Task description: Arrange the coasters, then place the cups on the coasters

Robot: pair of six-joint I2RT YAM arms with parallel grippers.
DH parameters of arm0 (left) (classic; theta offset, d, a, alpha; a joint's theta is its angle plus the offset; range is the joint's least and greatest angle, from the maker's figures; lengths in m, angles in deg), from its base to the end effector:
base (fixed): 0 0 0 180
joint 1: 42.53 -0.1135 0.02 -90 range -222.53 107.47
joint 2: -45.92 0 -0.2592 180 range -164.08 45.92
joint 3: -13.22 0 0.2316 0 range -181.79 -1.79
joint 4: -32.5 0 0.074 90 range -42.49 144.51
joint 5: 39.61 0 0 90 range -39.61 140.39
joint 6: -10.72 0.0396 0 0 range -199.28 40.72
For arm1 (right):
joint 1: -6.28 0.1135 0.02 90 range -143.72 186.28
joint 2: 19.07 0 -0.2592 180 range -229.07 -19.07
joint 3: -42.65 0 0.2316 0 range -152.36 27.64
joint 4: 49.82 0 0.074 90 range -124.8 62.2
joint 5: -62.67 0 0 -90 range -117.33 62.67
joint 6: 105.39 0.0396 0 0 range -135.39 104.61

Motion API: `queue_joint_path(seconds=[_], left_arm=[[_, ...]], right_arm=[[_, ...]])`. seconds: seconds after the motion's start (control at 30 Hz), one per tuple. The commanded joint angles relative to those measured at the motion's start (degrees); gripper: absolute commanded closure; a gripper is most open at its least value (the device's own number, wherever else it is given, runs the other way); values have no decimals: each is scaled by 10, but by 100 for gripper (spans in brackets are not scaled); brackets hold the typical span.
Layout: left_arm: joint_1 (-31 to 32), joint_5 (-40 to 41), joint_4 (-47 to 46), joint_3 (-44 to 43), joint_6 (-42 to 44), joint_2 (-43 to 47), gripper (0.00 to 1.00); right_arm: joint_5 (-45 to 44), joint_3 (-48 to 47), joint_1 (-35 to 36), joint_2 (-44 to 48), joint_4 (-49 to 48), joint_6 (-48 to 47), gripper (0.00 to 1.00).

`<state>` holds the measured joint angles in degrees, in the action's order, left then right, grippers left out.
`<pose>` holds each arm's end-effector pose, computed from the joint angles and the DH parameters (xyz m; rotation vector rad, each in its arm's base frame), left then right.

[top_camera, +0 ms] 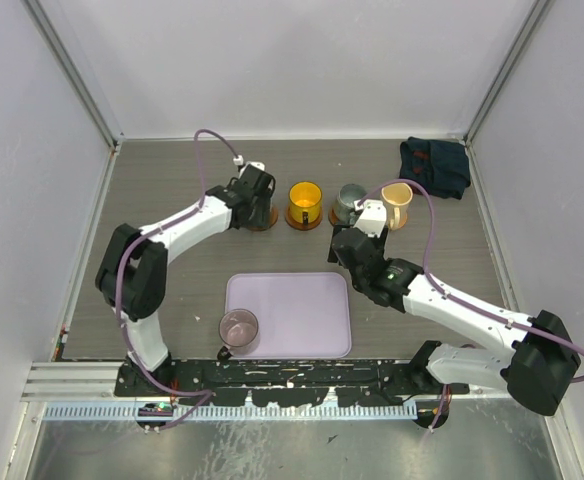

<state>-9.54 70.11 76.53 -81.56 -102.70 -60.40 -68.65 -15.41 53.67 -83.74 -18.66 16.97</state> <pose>0.3282 -0.1972 0.2241 0.0731 2.4588 0.0165 0.1690 0.1451 0.2576 0.1057 2.0464 0.0502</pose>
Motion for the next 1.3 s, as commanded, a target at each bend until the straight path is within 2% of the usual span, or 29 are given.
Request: queue_joint_path(seconds=[0.0,0.3,0.5,0.87,1.03,1.27], left_arm=[[-2,11,-19,18,-8,74,37],[4,-15,-11,113,1,229,31],[48,-28,26,203,2,364,26],[164,-61,214,259,-110,534,26],[191,-104,276,282,-157,609,25],[205,-136,309,346,-202,698,23]], right_arm=[[0,-20,-3,3,-7,18,30],[-9,-23,-3,-5,-8,22,28],[-25,-33,-4,-17,-8,11,26],[7,-50,-7,-37,-10,-3,25],[14,-51,-9,-45,-10,-3,25],[38,-53,-11,-59,-20,-4,25]])
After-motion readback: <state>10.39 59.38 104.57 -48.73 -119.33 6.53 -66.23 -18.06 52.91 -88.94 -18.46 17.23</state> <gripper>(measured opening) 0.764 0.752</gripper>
